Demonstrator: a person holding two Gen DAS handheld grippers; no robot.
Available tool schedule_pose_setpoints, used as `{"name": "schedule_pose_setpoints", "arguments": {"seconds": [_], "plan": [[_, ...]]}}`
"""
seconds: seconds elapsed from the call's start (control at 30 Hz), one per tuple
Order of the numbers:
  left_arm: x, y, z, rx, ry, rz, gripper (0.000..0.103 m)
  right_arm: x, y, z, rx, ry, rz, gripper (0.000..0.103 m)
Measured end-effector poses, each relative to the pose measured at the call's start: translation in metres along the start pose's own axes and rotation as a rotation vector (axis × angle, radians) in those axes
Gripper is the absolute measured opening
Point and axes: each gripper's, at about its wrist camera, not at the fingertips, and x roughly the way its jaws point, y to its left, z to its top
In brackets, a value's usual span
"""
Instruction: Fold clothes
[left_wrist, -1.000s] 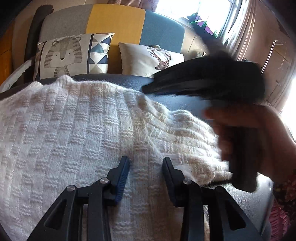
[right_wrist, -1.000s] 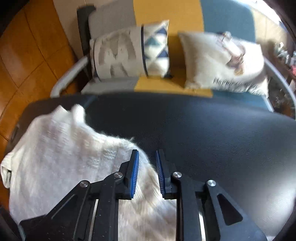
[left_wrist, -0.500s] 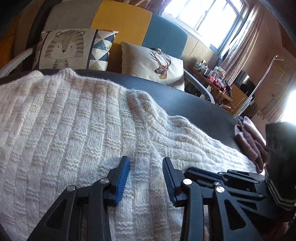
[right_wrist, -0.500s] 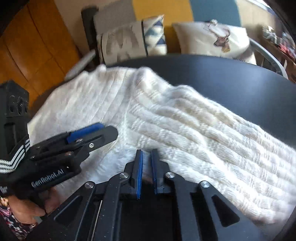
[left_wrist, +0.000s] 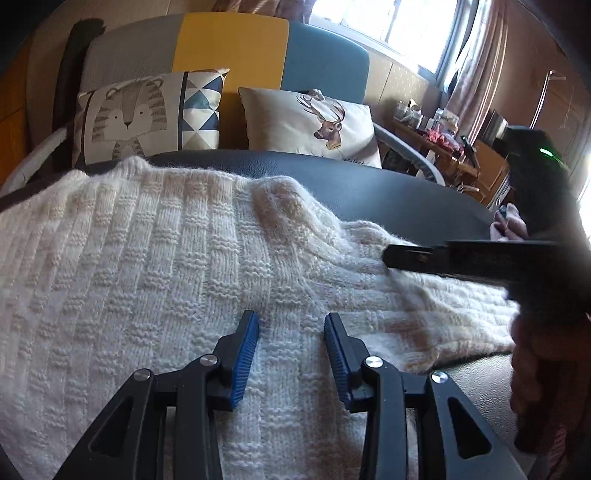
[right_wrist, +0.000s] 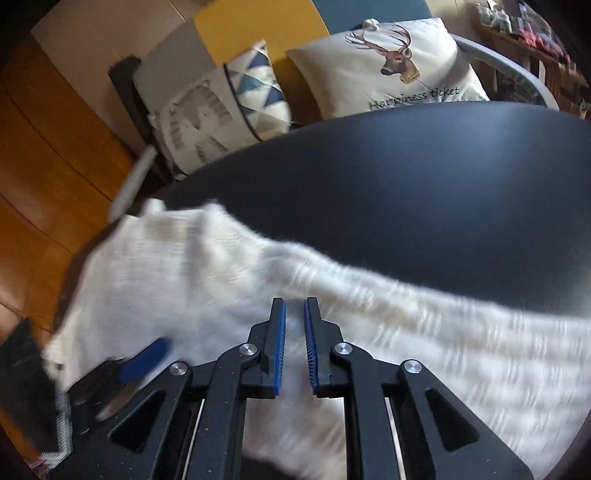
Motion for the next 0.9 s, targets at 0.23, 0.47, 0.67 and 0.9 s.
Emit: {"name": "schedule_pose_setpoints", "arguments": {"seconds": [0.23, 0.47, 0.67, 0.9], "plan": [[0.0, -0.002, 0.0, 0.019, 0.001, 0.017, 0.037, 0.0, -0.023, -0.002, 0.05, -0.069, 0.006, 0.0], [0.0, -0.002, 0.0, 0.022, 0.001, 0.019, 0.037, -0.043, -0.02, -0.029, 0.065, -0.078, 0.031, 0.01], [0.0, -0.003, 0.0, 0.026, 0.002, 0.023, 0.037, -0.045, -0.017, -0.057, -0.091, -0.078, -0.135, 0.011], [0.0, -0.002, 0.002, 0.026, 0.004, 0.022, 0.037, -0.079, -0.041, -0.064, -0.028, -0.128, -0.15, 0.012]]}}
